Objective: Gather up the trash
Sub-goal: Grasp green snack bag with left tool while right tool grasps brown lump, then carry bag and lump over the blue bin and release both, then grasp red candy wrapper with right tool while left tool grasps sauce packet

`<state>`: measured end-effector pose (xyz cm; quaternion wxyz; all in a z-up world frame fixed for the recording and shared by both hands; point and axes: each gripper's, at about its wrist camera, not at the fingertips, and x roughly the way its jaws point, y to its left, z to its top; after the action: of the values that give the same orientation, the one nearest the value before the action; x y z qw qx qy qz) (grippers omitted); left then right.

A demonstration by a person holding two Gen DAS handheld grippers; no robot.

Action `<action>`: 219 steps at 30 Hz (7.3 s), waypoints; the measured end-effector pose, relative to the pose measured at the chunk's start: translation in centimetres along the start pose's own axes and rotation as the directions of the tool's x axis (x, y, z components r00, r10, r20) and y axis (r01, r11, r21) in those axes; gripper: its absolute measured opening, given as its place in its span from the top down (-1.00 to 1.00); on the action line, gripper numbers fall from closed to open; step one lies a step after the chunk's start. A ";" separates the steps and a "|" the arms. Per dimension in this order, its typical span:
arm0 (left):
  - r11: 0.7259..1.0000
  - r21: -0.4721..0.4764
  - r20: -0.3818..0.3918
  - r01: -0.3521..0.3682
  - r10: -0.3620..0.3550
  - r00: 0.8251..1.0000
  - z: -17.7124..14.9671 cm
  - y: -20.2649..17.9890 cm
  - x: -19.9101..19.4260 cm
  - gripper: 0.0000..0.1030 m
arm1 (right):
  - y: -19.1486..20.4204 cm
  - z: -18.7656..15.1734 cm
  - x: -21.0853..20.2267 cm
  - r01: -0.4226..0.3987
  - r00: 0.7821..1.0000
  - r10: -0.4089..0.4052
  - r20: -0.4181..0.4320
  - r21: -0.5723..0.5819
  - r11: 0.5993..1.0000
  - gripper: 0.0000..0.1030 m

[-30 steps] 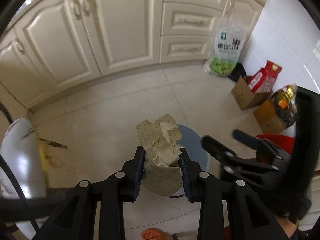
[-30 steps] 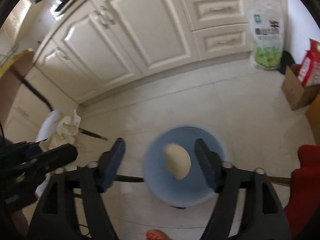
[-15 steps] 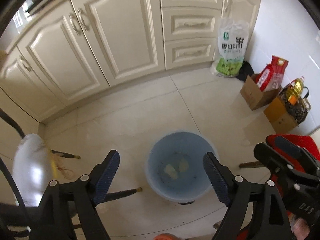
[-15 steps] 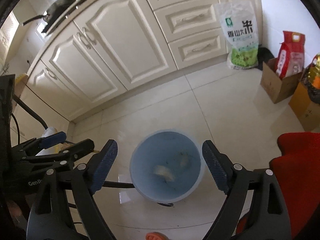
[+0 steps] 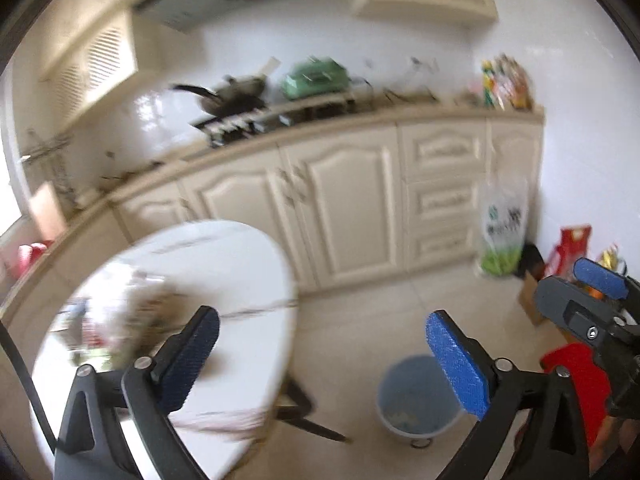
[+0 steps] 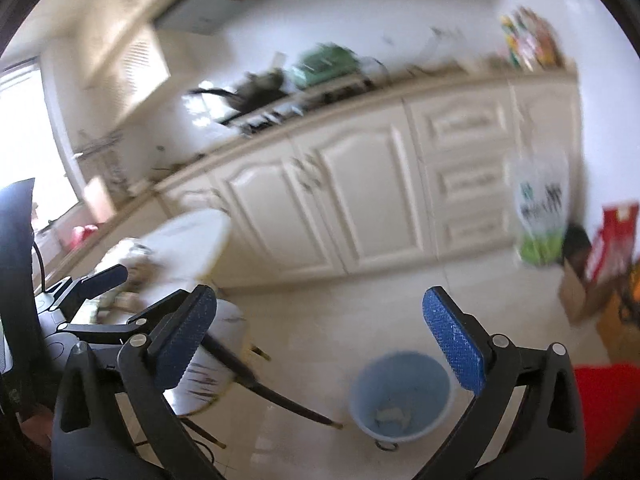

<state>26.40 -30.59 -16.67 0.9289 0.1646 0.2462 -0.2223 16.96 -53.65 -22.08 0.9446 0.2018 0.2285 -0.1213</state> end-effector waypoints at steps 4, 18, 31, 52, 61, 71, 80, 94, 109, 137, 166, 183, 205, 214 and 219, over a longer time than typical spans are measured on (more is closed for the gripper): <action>0.994 -0.043 0.055 -0.097 0.100 0.993 -1.8 4.2 -4.9 -0.99 | 6.8 1.0 -1.3 -0.069 0.997 0.072 0.029 -0.094 0.993 -1.00; 0.946 -0.178 -0.056 -0.272 0.266 0.962 -8.3 14.6 -10.5 -0.99 | 22.6 -0.9 5.3 -0.156 0.985 0.116 -0.130 -0.355 0.922 -1.00; 0.949 -0.145 -0.287 -0.279 0.229 0.930 -11.8 14.2 -2.5 -0.96 | 22.6 -4.5 16.4 -0.154 0.947 0.009 -0.321 -0.430 0.890 -1.00; 0.923 -0.336 -0.325 -0.186 0.072 0.943 -8.1 25.9 -1.5 0.83 | 24.2 -5.5 20.9 -0.237 0.901 0.024 -0.434 -0.445 0.864 0.28; 0.904 -0.402 -0.253 -0.144 0.041 0.967 -6.0 28.2 -7.9 0.83 | 23.8 -4.4 16.7 -0.339 0.898 0.197 -0.392 -0.334 0.880 0.31; 0.918 -0.396 -0.147 -0.032 -0.029 0.989 -4.8 25.6 -13.6 0.84 | 21.5 -2.5 11.7 -0.395 0.894 0.312 -0.322 -0.237 0.888 0.31; 0.936 -0.341 -0.183 -0.087 0.025 0.983 -5.4 24.7 -13.0 0.88 | 19.3 -3.0 11.5 -0.412 0.881 0.340 -0.330 -0.176 0.894 0.31; 0.961 -0.275 -0.170 -0.023 -0.025 0.985 -3.7 20.5 -13.1 0.88 | 16.4 -3.3 11.7 -0.397 0.892 0.346 -0.291 -0.136 0.908 0.31; 0.936 -0.116 -0.318 0.331 -0.351 0.881 -1.9 2.0 2.0 0.88 | -5.9 -4.9 10.3 0.001 0.955 0.019 -0.295 0.069 0.998 0.30; 0.931 -0.076 -0.519 0.358 -0.343 0.783 -2.8 -8.9 25.5 -0.19 | -17.8 -9.5 14.6 0.185 0.922 -0.091 -0.376 0.222 0.957 -0.14; 0.986 -0.132 0.174 -0.103 0.126 0.977 -2.3 10.1 -17.2 -0.99 | 15.1 3.4 -6.4 -0.037 0.995 0.056 0.079 -0.221 0.975 -0.99; 0.891 -0.344 0.136 -0.298 0.361 0.923 -12.1 17.3 -24.8 -0.99 | 32.1 0.1 -4.7 -0.195 0.970 0.239 0.040 -0.455 0.869 -1.00; 0.904 -0.295 -0.229 -0.310 0.248 0.941 -8.9 26.6 -11.3 -0.99 | 30.8 -10.1 15.9 -0.296 0.879 0.073 -0.472 -0.419 0.858 -0.37; 0.908 -0.314 -0.269 -0.277 0.195 0.943 -7.9 30.4 -6.2 -0.99 | 28.9 -9.2 17.1 -0.317 0.875 0.087 -0.477 -0.425 0.848 0.55; 0.905 -0.339 -0.301 -0.257 0.155 0.941 -7.0 32.7 -2.7 -0.99 | 27.7 -7.7 17.8 -0.314 0.883 0.114 -0.455 -0.394 0.864 0.57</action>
<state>37.78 0.88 -14.65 0.9197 0.0387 0.3878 -0.0471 38.39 -28.08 -27.85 0.9019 0.0199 0.4220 0.0900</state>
